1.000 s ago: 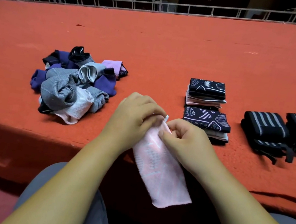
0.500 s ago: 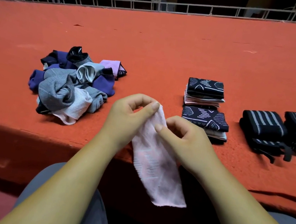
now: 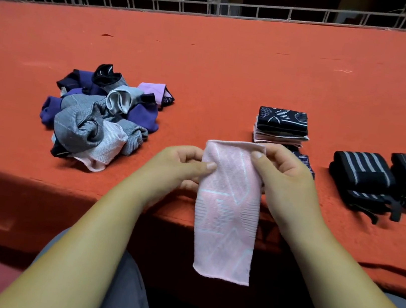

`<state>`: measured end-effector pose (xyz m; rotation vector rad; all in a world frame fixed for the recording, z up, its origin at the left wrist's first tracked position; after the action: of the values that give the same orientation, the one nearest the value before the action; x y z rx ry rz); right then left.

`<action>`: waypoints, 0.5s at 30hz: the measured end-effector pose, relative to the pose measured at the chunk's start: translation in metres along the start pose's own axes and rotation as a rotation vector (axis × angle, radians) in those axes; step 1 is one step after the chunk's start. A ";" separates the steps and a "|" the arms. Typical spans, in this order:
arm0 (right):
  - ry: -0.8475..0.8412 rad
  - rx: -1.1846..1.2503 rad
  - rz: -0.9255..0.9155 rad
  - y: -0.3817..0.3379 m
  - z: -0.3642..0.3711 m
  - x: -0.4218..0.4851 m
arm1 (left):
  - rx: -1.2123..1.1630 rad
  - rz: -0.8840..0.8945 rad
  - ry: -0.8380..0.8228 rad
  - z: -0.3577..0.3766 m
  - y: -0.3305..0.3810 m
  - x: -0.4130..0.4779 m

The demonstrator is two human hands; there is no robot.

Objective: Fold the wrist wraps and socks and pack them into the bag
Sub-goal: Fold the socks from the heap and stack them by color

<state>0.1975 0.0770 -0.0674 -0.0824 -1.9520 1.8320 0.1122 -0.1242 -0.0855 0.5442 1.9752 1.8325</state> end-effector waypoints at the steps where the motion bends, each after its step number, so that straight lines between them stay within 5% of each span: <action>1: -0.005 0.010 0.011 -0.001 -0.001 0.000 | -0.027 0.010 0.009 0.001 0.001 0.000; 7: -0.252 -0.154 0.117 0.003 0.003 -0.001 | -0.274 0.050 0.137 0.003 0.008 0.001; 15: -0.160 -0.141 0.096 0.010 -0.002 0.003 | -0.086 -0.028 0.054 0.001 -0.002 0.004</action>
<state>0.1927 0.0808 -0.0757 -0.0771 -2.2224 1.8075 0.1092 -0.1209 -0.0880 0.4433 1.9178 1.9238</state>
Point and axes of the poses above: each hand's wrist, its own x-axis towards the middle knuckle, its own z-axis out of the palm, y = z × x, the point moved 5 cm from there along x, towards the middle knuckle, and after that the axes turned 4 degrees about x, right-handed, at the moved point
